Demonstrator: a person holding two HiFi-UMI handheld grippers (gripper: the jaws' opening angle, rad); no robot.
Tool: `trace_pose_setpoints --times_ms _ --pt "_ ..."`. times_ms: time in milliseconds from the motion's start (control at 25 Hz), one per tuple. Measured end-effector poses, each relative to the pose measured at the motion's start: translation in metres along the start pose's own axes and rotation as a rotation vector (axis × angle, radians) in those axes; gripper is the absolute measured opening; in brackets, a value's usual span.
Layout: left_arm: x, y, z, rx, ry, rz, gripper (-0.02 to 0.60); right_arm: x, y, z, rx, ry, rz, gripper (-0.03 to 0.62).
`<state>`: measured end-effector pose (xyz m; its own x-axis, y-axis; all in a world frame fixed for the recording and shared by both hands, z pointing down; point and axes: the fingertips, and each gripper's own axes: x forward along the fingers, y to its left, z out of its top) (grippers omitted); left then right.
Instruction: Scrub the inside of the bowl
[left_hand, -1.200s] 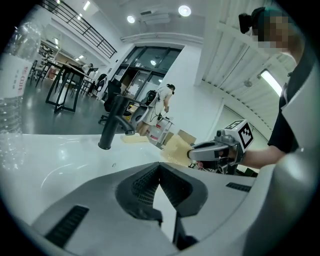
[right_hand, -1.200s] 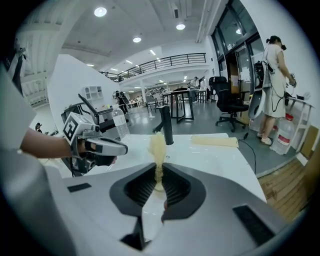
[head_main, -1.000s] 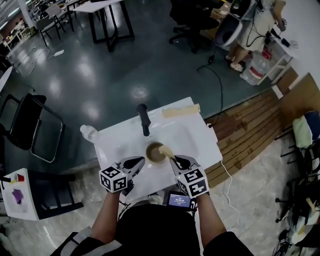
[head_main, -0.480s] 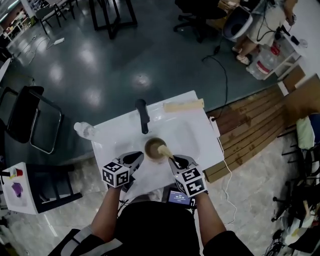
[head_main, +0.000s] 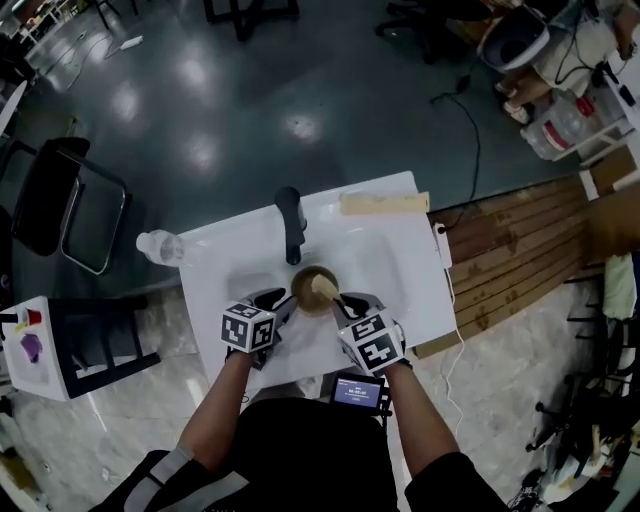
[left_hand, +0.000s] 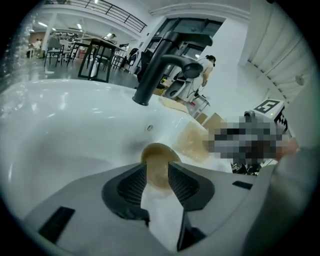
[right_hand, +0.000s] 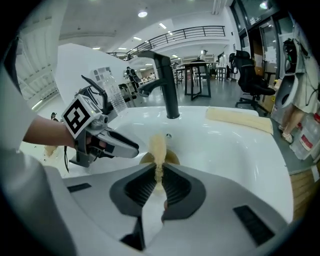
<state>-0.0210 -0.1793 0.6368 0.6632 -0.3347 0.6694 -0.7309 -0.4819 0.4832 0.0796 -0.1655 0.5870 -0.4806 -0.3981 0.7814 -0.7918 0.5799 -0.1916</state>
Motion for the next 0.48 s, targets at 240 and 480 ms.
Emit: trace_pose_setpoints --times_ms 240,480 --pt "0.020 0.011 -0.012 -0.017 0.085 0.053 0.114 0.040 -0.002 -0.008 -0.072 0.102 0.042 0.040" --pt "0.037 0.020 -0.017 -0.019 0.133 0.074 0.114 0.073 -0.005 -0.010 -0.224 0.173 0.056 0.040"
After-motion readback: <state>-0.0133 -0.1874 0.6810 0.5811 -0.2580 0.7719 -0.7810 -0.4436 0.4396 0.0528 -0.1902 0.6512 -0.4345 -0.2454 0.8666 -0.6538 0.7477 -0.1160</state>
